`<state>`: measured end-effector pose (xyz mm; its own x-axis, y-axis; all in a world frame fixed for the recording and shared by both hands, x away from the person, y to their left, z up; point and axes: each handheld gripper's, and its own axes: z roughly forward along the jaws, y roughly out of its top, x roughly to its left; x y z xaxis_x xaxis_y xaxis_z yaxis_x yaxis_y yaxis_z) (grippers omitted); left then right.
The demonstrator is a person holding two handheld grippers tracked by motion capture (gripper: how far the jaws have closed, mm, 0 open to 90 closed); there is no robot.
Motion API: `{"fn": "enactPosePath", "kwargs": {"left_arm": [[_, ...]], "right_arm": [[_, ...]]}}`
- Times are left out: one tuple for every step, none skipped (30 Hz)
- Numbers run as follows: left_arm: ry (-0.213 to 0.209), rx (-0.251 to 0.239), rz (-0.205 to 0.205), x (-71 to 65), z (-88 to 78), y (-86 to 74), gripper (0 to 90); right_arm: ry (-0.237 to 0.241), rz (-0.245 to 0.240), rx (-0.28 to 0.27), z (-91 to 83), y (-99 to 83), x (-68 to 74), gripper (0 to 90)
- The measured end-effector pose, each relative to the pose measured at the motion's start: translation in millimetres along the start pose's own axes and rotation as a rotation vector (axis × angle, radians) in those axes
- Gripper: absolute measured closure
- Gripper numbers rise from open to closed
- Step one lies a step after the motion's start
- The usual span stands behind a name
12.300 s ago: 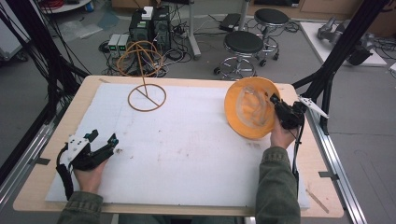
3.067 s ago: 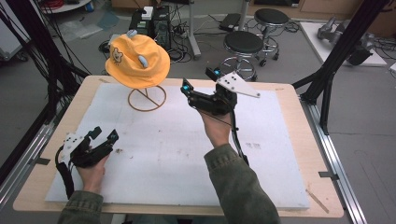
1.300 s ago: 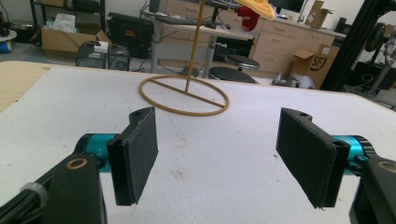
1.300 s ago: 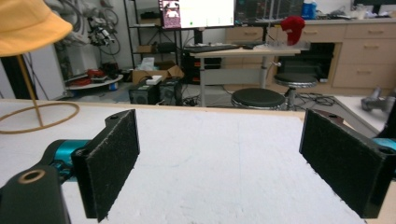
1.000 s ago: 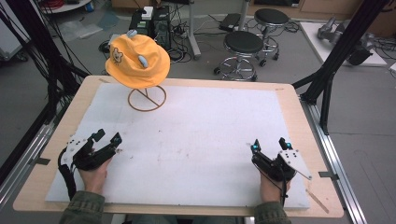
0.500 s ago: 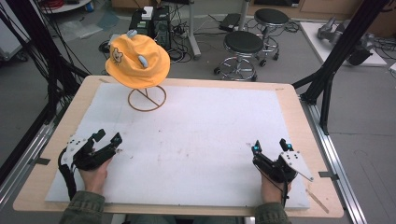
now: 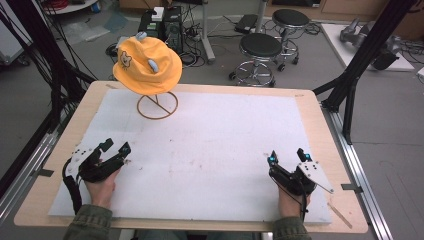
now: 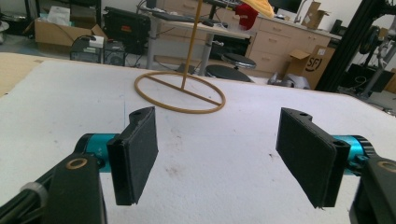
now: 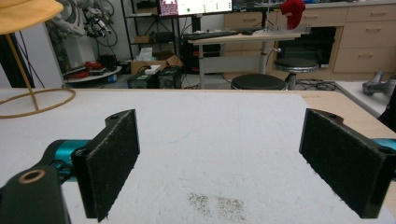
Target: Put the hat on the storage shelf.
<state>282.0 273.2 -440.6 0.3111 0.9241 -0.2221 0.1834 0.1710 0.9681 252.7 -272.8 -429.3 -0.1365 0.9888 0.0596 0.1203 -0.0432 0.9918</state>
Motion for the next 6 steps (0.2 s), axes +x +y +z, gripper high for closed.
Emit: {"fn": "enactPosePath", "kwargs": {"left_arm": [[-0.001,0.001,-0.002,0.0,0.0,0.0,29.4],[-0.001,0.001,-0.001,0.1,0.0,0.0,29.4],[-0.002,0.001,-0.003,0.0,0.1,0.0,29.4],[-0.002,0.001,-0.003,0.0,0.0,0.0,29.5],[-0.003,0.001,-0.004,0.0,0.0,0.0,29.5],[-0.002,0.001,-0.002,0.1,0.1,0.0,29.4]], "right_arm": [[0.003,0.004,0.002,-0.1,0.0,0.5,11.0],[0.006,0.003,0.001,0.0,0.0,0.5,11.0],[0.007,0.005,0.003,0.0,-0.1,0.7,11.0],[0.009,0.004,0.003,0.0,-0.2,0.7,11.0],[0.011,0.004,0.002,-0.1,-0.2,0.7,11.0],[0.014,0.006,0.001,-0.2,-0.2,0.8,11.0]]}}
